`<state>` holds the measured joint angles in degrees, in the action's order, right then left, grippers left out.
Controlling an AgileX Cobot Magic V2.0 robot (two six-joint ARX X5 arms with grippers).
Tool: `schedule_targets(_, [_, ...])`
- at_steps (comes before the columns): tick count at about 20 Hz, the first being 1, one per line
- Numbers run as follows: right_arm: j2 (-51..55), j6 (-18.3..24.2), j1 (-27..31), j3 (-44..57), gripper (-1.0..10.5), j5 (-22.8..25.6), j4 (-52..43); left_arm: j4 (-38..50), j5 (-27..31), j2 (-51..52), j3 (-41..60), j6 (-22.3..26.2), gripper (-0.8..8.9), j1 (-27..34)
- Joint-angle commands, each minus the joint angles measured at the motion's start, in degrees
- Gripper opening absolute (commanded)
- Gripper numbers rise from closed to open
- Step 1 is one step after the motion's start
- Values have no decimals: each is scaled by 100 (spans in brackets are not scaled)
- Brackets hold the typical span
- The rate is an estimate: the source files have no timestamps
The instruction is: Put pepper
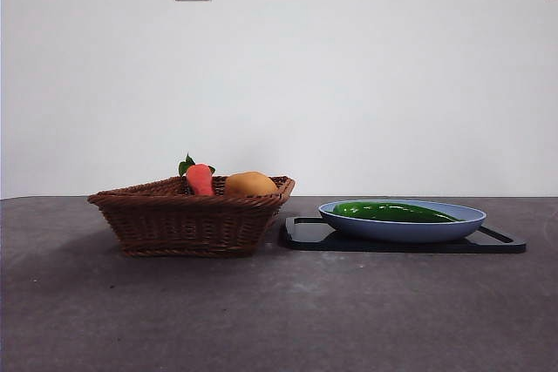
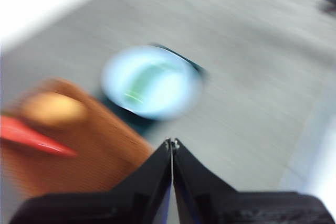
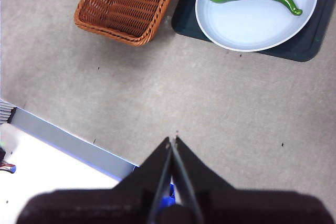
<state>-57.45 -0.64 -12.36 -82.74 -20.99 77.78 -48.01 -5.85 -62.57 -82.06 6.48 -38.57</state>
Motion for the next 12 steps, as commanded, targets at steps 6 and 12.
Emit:
schedule_targets(6, [-39, -33, -9, -114, 11, 13, 66, 2721, 98, 1237, 984, 435, 8, 1958])
schedule_targets(12, [-39, -33, -9, -114, 11, 13, 66, 5003, 140, 3445, 4063, 431, 8, 3477])
